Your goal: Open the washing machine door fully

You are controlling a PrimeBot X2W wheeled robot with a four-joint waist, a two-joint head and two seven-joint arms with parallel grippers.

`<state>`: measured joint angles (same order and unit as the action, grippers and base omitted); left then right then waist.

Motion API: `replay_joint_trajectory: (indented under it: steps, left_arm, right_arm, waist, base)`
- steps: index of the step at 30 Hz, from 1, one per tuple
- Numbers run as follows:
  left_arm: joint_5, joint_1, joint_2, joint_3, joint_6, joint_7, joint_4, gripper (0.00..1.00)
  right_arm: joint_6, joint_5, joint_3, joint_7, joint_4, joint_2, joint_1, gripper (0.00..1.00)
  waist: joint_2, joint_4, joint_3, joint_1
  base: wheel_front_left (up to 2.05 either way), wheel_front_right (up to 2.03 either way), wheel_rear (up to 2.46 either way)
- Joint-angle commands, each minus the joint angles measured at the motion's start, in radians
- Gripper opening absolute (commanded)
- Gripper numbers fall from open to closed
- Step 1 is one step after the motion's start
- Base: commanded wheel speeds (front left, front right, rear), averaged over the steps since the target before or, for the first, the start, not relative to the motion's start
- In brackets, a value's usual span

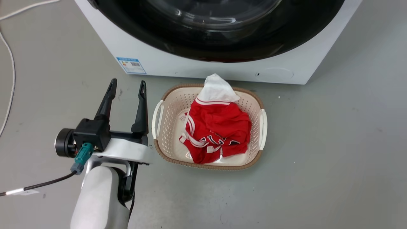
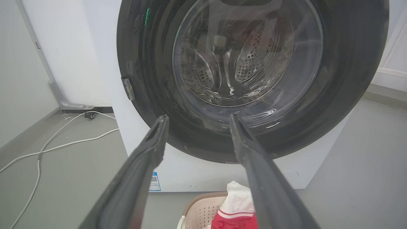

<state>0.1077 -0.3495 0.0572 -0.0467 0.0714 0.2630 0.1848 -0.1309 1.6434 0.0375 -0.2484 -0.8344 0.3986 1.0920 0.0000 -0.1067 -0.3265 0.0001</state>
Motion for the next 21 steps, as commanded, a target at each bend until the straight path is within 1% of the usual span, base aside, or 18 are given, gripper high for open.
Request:
replay_joint_trajectory:
  steps: [1, 6, 11, 15, 21]
  left_arm:
    - [0.001, -0.019, -0.001, 0.002, 0.005, 0.003, -0.01, 1.0]
    - [0.006, -0.041, -0.004, -0.004, 0.005, 0.003, -0.036, 1.0]
    - [0.013, -0.059, -0.005, -0.012, 0.002, 0.003, -0.05, 1.0]
    - [0.018, -0.073, -0.007, -0.02, -0.002, 0.003, -0.057, 1.0]
    - [0.029, -0.087, -0.007, -0.031, -0.008, 0.003, -0.06, 1.0]
  right_arm:
    - [0.0, -0.011, 0.013, -0.011, -0.022, 0.002, 0.037, 0.0]
    - [0.0, -0.069, 0.09, -0.066, -0.144, -0.007, 0.202, 0.0]
    - [0.0, -0.113, 0.142, -0.115, -0.228, -0.026, 0.314, 0.0]
    - [0.0, -0.136, 0.168, -0.14, -0.261, -0.04, 0.37, 0.0]
    - [0.0, -0.16, 0.202, -0.203, -0.275, -0.049, 0.403, 0.0]
  waist:
    - [0.0, -0.017, -0.029, -0.0001]
    - [0.0, -0.031, -0.073, -0.0001]
    - [0.0, -0.042, -0.105, -0.0001]
    - [0.0, -0.048, -0.125, -0.0001]
    - [0.0, -0.053, -0.143, -0.0001]
  base:
    - [0.0, 0.0, 0.0]
    - [0.0, 0.0, 0.0]
    - [0.0, 0.0, 0.0]
    - [0.0, 0.0, 0.0]
    - [0.0, 0.0, 0.0]
